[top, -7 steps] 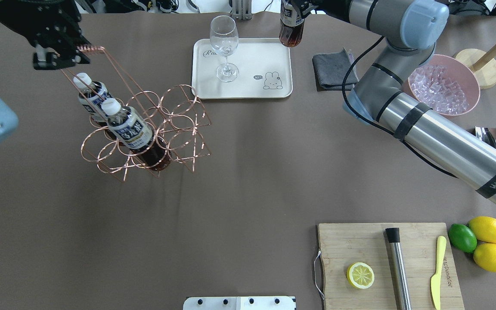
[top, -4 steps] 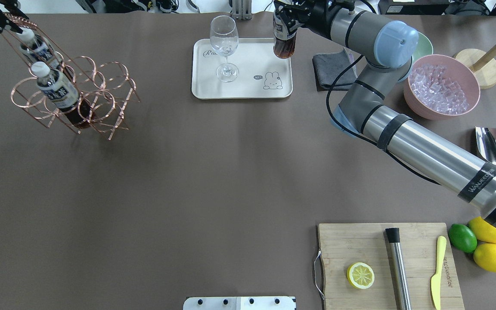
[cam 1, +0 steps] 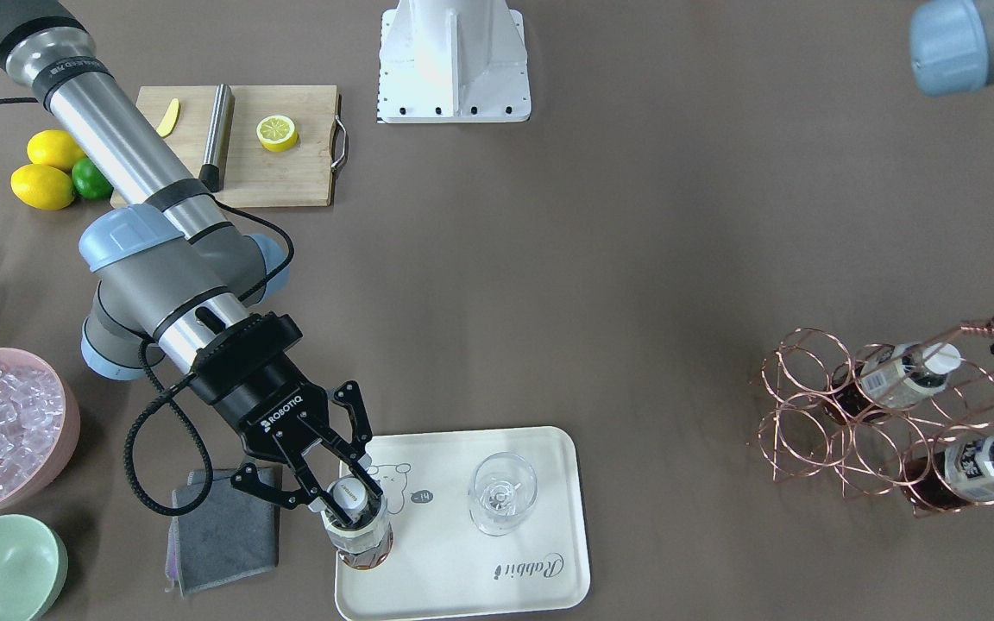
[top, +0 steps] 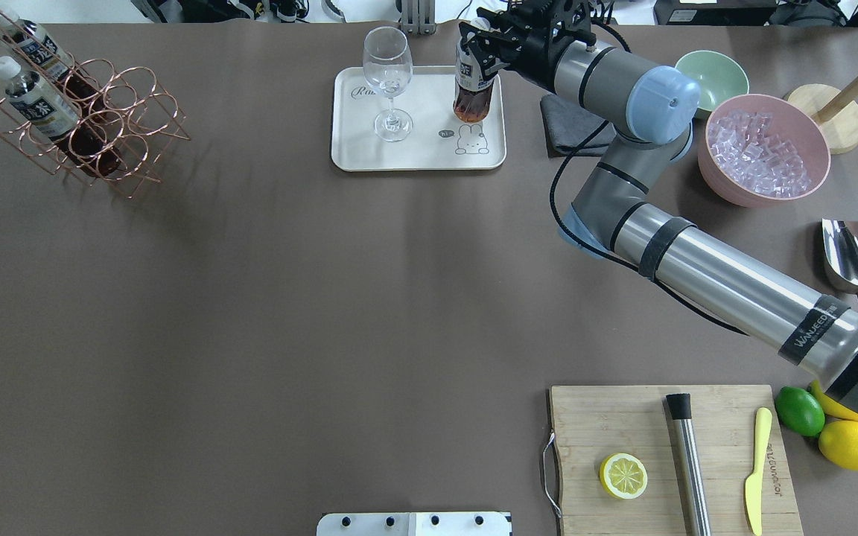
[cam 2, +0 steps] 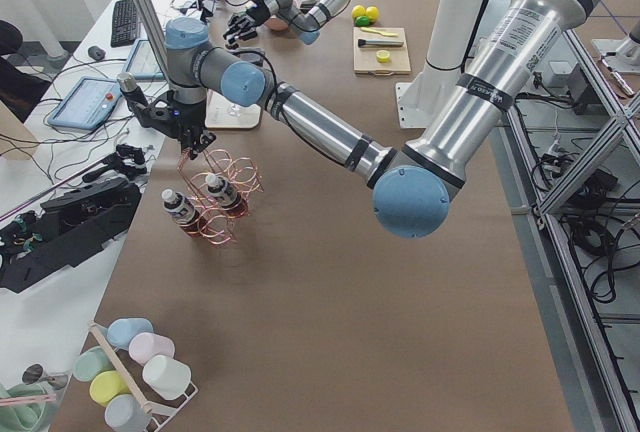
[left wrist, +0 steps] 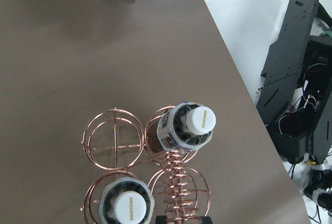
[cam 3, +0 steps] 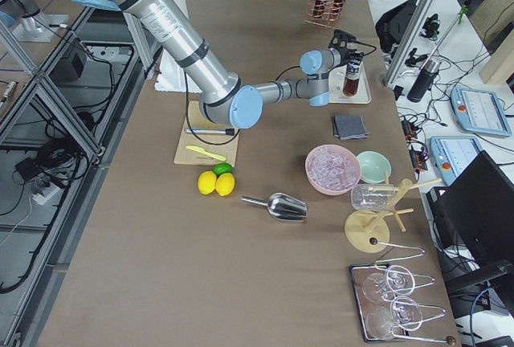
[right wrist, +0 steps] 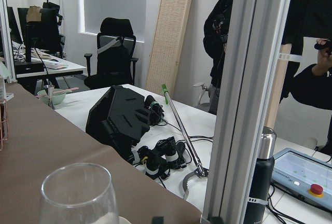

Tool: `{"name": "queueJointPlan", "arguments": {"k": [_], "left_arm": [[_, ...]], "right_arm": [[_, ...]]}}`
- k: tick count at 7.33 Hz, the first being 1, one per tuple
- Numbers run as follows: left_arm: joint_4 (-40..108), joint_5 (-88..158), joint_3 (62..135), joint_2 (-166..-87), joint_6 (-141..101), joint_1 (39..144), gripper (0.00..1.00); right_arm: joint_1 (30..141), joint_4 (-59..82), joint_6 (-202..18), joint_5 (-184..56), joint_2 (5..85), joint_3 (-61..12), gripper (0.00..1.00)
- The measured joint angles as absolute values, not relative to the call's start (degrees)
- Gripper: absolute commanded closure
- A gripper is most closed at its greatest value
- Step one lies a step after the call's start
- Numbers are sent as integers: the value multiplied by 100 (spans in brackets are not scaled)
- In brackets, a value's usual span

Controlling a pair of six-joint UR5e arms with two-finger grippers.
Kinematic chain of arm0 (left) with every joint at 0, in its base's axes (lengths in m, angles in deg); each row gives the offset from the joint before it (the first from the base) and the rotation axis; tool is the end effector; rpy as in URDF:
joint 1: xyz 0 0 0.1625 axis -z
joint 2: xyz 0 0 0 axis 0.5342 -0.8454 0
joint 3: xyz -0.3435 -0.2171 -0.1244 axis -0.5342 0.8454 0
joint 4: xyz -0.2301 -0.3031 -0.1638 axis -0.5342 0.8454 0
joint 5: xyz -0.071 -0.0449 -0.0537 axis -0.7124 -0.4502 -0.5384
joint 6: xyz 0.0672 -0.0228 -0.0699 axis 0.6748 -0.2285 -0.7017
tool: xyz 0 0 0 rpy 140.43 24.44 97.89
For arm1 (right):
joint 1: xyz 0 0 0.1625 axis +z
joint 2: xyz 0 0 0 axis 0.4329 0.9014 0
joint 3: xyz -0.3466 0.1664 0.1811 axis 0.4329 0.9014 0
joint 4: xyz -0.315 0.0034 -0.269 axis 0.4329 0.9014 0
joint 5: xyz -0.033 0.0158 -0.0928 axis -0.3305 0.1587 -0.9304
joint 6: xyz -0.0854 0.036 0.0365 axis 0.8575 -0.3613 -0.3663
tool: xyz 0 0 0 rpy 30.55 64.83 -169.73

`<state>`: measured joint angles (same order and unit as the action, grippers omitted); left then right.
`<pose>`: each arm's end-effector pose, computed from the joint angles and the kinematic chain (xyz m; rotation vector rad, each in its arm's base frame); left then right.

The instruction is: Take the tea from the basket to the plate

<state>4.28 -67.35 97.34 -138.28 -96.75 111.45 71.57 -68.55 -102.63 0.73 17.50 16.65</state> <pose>0.0518 -0.6861 0.3520 -0.1689 0.7702 -1.1971 -0.4405 -0.6512 0.2690 1.4767 -1.0278 -0.1826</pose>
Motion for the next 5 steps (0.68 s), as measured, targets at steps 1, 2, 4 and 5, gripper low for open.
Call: {"name": "queueJointPlan", "arguments": {"k": [1,2,4,5], "left_arm": [[515,-6754,9433,-13950,-9542,11306,100],[545,-6755,9227,-14068,-9525,11453,100],[549,-6754,8941,-14136,-9603,11739,100],[573,-6737,8747,-14134,-9710,11853,100]], "right_arm": [[7100,-6925,-10393,20,1754,1686,100],[7030,-7007,-10464,-42,1761,1729,100],[6965,-7069,-10509,-85,1766,1781,85],[6957,-7071,-10514,-88,1767,1785,18]]}}
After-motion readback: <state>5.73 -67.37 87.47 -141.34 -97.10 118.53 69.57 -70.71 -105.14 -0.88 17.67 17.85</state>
